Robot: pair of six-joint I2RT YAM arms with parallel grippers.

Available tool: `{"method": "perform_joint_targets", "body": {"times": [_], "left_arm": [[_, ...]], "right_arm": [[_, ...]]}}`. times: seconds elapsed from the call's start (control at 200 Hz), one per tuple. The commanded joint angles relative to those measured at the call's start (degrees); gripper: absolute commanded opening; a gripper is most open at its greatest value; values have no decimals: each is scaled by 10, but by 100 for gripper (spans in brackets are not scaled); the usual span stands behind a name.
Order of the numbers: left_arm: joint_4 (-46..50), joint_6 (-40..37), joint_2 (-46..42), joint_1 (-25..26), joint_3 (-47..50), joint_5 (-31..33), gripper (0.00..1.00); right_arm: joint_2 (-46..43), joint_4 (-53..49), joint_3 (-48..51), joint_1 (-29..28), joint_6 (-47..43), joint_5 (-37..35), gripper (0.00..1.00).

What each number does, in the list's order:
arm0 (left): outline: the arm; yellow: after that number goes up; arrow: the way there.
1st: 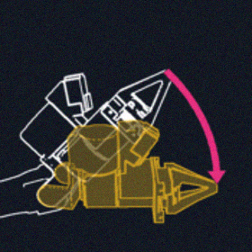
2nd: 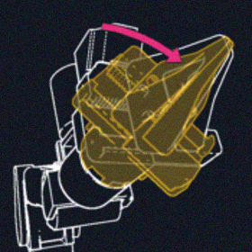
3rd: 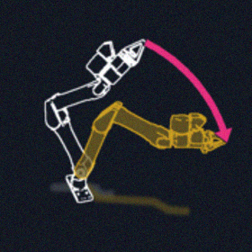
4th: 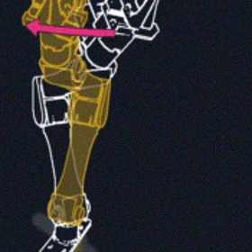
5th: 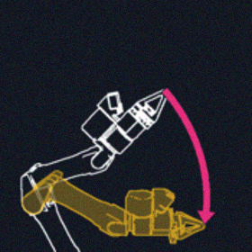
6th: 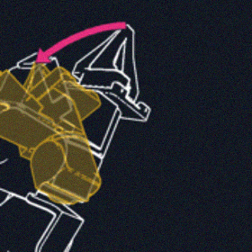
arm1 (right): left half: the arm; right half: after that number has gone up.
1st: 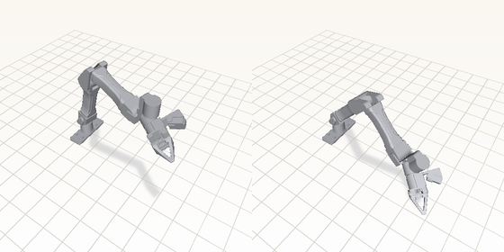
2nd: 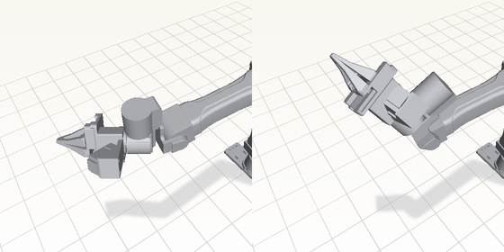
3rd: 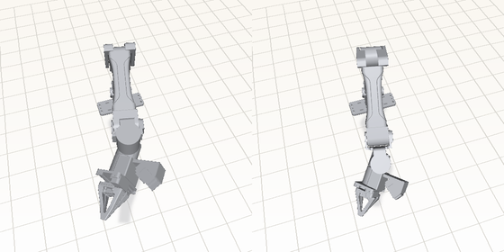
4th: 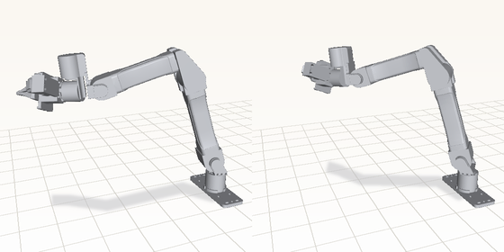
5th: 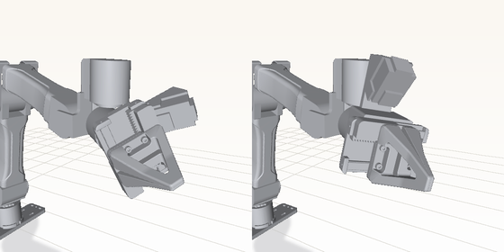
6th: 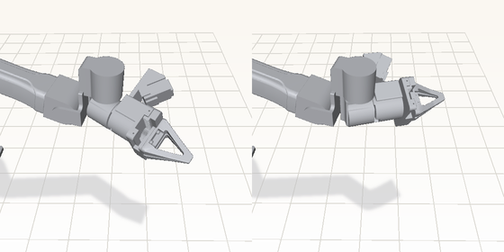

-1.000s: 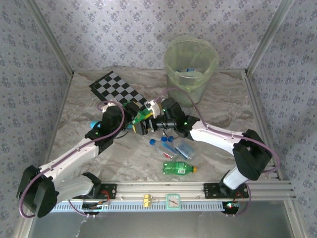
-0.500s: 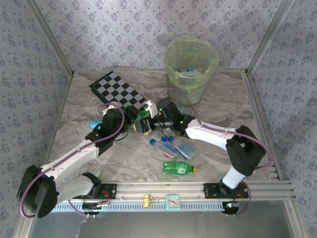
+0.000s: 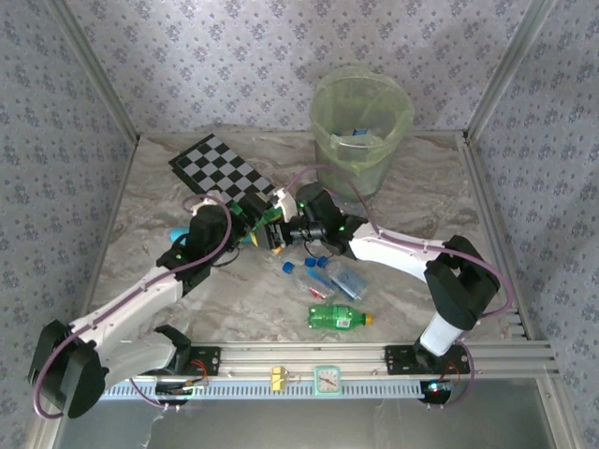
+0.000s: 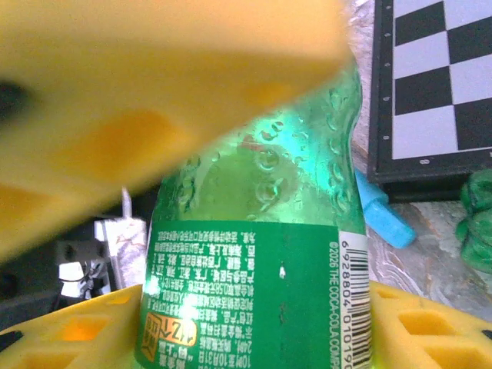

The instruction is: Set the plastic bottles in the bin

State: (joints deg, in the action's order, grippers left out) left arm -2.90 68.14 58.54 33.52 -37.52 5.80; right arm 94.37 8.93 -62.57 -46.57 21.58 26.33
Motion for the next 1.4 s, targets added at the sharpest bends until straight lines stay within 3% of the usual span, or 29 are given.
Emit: {"method": "perform_joint_targets", "body": {"times": [0.0,0.225,0.47,0.765,0.984,1.164,1.394], "left_arm": [[73,-68,-44,-34,-44,33,100],[116,-103,-93,-109,-17,35,100],[125,-112,-70,-137,4,16,100],[129,-145,13,-136,10,-104,100],[131,-175,66,-119,-11,-150,100],[182,-211,95,-84,-59,-112,100],[221,-216,138,-54,-92,-93,100]], "right_arm": [[-25,-26,-16,18,-24,-13,55],[-75,-95,-22,66,-71,-51,55],[-146,-196,-101,130,-144,-115,53],[-149,-266,-244,215,-186,-193,52],[-91,-277,-327,281,-179,-244,52],[-8,-323,-414,316,-166,-254,52],[126,-466,-570,339,-165,-222,52]]}}
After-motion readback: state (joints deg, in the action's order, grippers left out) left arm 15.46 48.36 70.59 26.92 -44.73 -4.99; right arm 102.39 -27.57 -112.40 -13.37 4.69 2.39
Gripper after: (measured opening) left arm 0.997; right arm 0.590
